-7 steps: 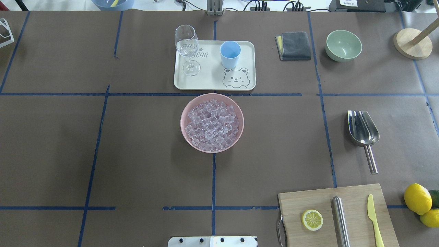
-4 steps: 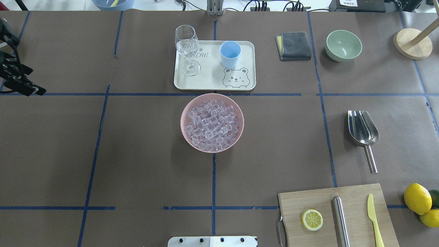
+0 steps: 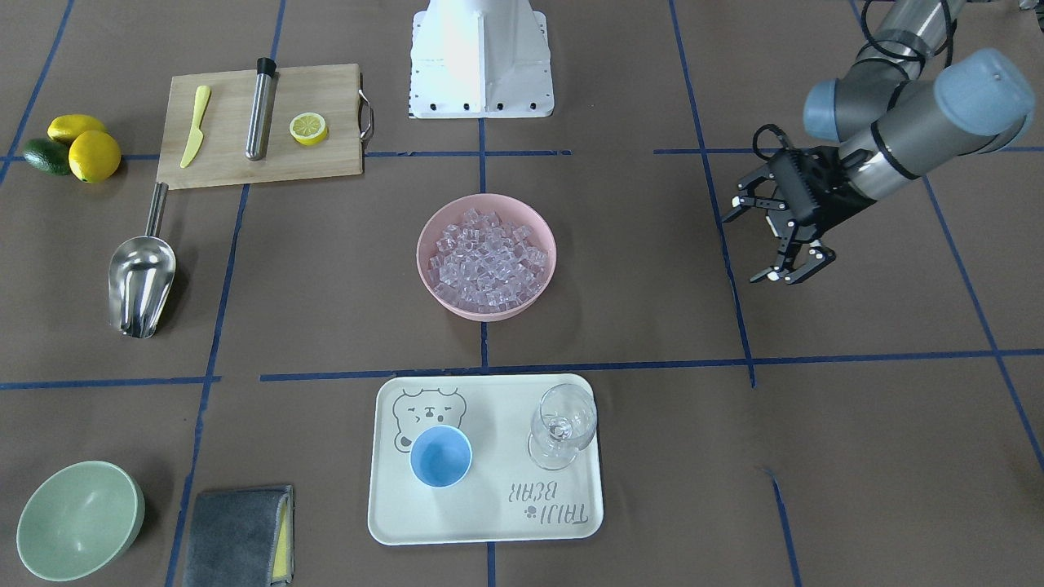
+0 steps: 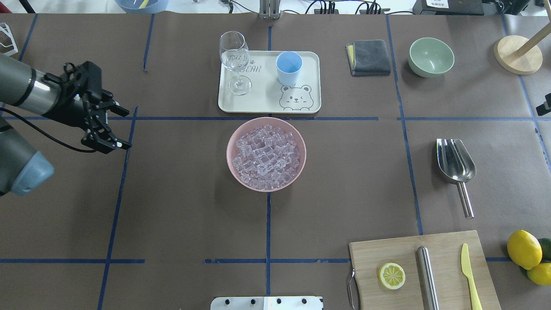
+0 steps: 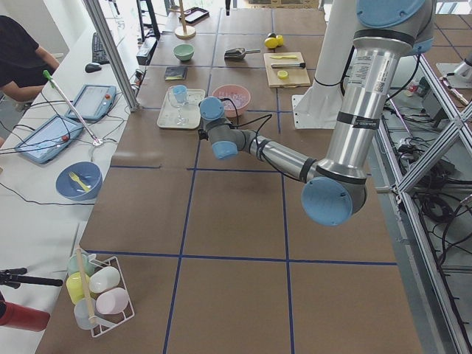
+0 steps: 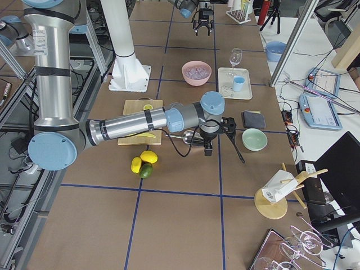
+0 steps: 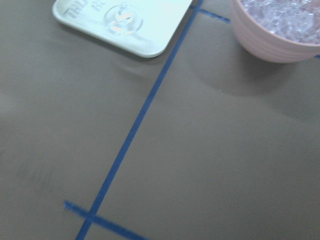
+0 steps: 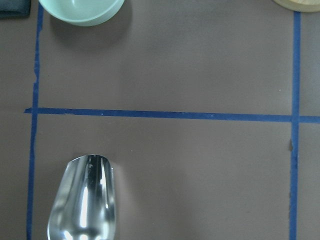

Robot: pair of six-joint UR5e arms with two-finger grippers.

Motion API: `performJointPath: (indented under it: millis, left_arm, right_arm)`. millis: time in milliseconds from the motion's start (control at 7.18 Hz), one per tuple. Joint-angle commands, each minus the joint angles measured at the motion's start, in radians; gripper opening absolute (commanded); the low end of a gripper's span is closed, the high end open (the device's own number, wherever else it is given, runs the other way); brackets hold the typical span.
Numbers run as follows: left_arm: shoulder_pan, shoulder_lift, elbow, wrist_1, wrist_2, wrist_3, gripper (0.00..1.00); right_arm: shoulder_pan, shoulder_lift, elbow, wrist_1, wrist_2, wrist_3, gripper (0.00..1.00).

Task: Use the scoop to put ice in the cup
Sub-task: 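Move the left gripper toward the pink bowl while the right gripper reaches the scoop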

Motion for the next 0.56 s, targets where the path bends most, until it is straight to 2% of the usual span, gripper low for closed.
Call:
performJointPath:
  millis: [0, 279, 418]
  left_arm:
    - [0.101, -0.061, 0.049, -0.019, -0.113, 0.001, 1.0]
    - [0.106, -0.071, 0.045, -0.017, -0.116, -0.008, 1.0]
    - [0.106, -0.081, 0.043, -0.017, -0.116, -0.01, 1.0]
  right_arm:
    - [-0.085, -0.002, 0.079, 0.001, -0.012, 0.141, 1.0]
    - [-0.184, -0.08, 0.161, 0.026, -0.085, 0.255, 1.0]
    - [-0.257, -0.158, 0.162, 0.174, -0.149, 0.337, 1.0]
